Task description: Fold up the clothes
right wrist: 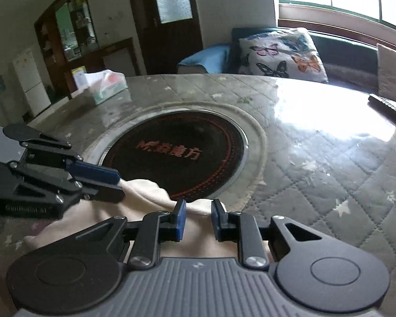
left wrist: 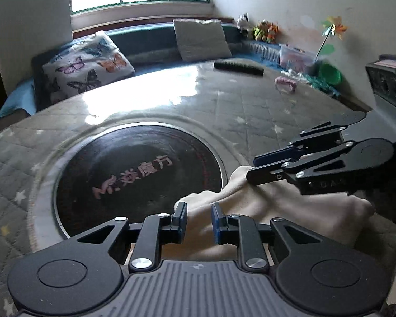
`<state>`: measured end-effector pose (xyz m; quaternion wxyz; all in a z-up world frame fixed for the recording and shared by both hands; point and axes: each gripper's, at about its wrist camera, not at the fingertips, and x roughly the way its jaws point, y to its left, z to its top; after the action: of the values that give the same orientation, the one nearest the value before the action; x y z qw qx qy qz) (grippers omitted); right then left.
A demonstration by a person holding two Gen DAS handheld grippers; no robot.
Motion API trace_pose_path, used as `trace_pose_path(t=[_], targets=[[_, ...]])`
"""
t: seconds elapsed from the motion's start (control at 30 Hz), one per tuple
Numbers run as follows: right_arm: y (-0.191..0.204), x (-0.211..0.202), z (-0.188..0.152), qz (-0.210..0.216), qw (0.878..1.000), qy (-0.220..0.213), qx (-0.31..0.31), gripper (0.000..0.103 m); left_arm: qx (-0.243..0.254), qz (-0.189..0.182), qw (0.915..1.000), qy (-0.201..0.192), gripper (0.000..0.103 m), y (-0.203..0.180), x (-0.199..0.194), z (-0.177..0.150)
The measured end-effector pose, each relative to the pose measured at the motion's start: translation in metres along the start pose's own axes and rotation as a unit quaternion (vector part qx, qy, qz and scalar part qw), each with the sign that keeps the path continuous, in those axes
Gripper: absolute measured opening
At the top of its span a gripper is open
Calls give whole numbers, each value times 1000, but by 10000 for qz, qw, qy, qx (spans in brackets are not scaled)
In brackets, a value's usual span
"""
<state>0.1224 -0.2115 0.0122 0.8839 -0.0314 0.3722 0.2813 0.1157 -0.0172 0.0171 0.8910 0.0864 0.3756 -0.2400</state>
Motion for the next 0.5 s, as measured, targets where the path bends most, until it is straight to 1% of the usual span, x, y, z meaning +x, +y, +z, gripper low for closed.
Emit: trace_pose_path(t=[0.07, 0.17, 0.3, 0.5], targets=[[-2, 5, -3, -62, 10000, 14, 16, 18, 9, 20, 10000, 83, 22, -2, 10, 1], [-2, 5, -5, -129, 9999, -7, -22, 18, -3, 40, 10000, 90, 22, -2, 18, 1], [-2, -3, -8, -271, 9995, -147, 9, 18, 28, 74, 9999, 68, 23, -3, 19, -1], [-18, -16, -24, -513, 9984, -75, 205, 18, 86, 153, 9998, 36, 23, -8, 19, -1]])
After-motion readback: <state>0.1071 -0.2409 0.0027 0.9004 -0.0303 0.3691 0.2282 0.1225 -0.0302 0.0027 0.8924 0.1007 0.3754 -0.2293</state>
